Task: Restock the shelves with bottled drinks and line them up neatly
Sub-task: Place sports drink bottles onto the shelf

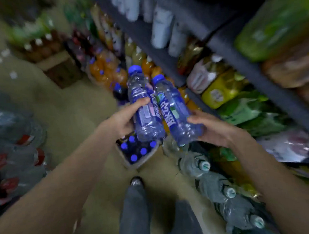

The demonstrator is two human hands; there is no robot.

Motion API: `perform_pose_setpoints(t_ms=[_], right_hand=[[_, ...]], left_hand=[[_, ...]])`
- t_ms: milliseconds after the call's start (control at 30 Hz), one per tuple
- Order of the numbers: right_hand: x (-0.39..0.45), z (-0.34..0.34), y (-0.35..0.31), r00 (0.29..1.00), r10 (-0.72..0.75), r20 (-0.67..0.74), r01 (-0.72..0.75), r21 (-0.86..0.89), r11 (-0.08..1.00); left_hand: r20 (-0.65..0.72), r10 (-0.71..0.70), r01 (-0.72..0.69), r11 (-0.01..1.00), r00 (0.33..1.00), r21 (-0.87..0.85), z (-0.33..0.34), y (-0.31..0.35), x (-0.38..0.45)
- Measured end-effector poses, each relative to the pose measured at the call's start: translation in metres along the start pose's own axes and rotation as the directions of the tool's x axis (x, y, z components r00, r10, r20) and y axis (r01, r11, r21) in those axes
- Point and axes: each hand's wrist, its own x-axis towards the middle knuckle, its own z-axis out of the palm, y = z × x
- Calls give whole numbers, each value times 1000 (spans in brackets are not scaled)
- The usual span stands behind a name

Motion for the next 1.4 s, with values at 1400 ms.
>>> perform_pose_setpoints(t_ms=[1400], right_hand=[[-823,-276,159,-387,-383,-839,669,-541,510]], left_hand=[[955,214,-969,185,204,165,777,-265,-334]])
